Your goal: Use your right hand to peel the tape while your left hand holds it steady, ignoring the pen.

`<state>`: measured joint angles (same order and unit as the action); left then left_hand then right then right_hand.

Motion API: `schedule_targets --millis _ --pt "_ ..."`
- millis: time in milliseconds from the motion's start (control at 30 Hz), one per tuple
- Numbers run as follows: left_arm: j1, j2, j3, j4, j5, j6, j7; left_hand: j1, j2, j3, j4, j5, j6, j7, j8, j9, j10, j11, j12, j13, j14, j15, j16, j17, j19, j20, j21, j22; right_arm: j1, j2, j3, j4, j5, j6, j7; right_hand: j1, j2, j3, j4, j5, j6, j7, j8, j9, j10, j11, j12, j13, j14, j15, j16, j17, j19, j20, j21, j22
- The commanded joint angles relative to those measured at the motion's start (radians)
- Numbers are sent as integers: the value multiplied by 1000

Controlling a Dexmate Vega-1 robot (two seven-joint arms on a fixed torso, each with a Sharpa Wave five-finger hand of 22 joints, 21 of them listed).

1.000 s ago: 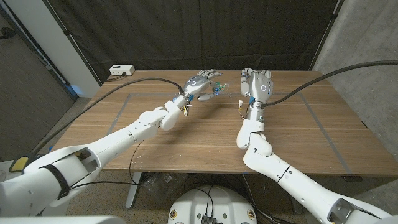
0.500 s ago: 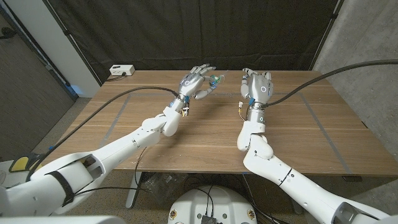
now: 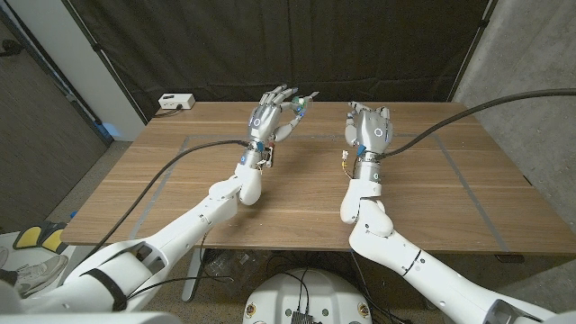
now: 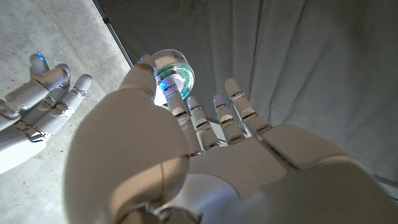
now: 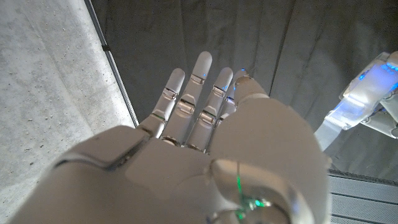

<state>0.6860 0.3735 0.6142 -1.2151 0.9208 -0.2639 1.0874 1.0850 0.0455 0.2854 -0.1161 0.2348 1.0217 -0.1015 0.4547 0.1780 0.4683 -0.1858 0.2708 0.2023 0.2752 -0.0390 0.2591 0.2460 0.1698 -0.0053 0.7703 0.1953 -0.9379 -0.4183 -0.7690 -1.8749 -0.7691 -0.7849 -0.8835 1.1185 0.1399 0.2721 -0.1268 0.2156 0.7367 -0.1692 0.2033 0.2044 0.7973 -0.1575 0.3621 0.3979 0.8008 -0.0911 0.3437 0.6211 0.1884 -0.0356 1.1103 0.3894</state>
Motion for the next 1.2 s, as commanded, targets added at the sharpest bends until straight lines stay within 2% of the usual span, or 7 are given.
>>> schedule_targets --millis 33,167,467,633,833,1033,1200 --pt "62 -40 -88 -6 59 -49 30 -5 2 -4 2 -1 149 -24 2 3 8 3 5 6 10 -117 6 1 1 10 6 -1 -21 7 -7 -20 -8 -2 5 -10 -2 2 5 -3 -3 4 -2 0 2 5 -2 3 -4 -142 -5 -1 -3 -36 8 -3" --pt "59 -21 -63 -15 41 -32 30 -5 5 -5 4 -1 149 -25 -1 3 10 1 4 7 10 -116 6 2 1 9 7 0 -23 8 -8 -22 -8 -4 9 -22 -5 2 10 -5 -5 6 -2 -1 1 12 -7 2 -4 -140 -12 -8 -3 -33 10 -11" --pt "64 -22 -69 -17 39 -44 30 -4 9 -8 6 1 151 -25 -9 4 9 3 0 8 11 -118 5 4 -1 9 9 0 -25 12 -15 -30 -20 -18 19 -32 -7 3 12 -7 -9 9 -3 -4 -6 12 -14 2 -5 -141 -22 -15 -6 -32 13 -21" --pt "41 44 10 -51 -7 20 17 -4 11 -11 8 3 143 -24 -16 7 -3 8 -6 9 4 -111 2 5 -7 15 9 0 -24 15 -35 -40 -53 -50 29 -38 -16 4 9 -7 -23 7 -7 -5 -19 7 -23 2 -10 -142 -31 -22 -8 -33 15 -31" --pt "14 121 91 -115 -19 105 -39 -7 15 -17 14 8 129 -38 -19 20 -30 12 -19 11 -14 -97 -6 8 -21 22 8 2 -21 10 -67 -60 -111 -99 57 -74 -49 -9 12 3 -119 11 -25 -6 -74 1 -58 2 -34 -140 -62 -41 -21 -30 18 -64" --pt "-19 169 152 -156 3 165 -70 -10 18 -21 17 11 131 -39 -17 25 -34 11 -21 12 -20 -98 -8 10 -28 18 7 2 -26 -1 -76 -84 -150 -113 69 -109 -72 -25 20 16 -182 14 -24 -7 -112 -2 -84 2 -50 -139 -79 -52 -30 -27 20 -92" --pt "-43 198 191 -178 22 199 -106 -11 20 -25 20 15 128 -43 -16 30 -46 9 -26 13 -28 -98 -11 12 -34 18 7 2 -24 -18 -94 -101 -207 -126 91 -114 -80 -30 19 22 -195 12 -23 -7 -120 -3 -90 2 -54 -140 -83 -55 -32 -29 20 -100"
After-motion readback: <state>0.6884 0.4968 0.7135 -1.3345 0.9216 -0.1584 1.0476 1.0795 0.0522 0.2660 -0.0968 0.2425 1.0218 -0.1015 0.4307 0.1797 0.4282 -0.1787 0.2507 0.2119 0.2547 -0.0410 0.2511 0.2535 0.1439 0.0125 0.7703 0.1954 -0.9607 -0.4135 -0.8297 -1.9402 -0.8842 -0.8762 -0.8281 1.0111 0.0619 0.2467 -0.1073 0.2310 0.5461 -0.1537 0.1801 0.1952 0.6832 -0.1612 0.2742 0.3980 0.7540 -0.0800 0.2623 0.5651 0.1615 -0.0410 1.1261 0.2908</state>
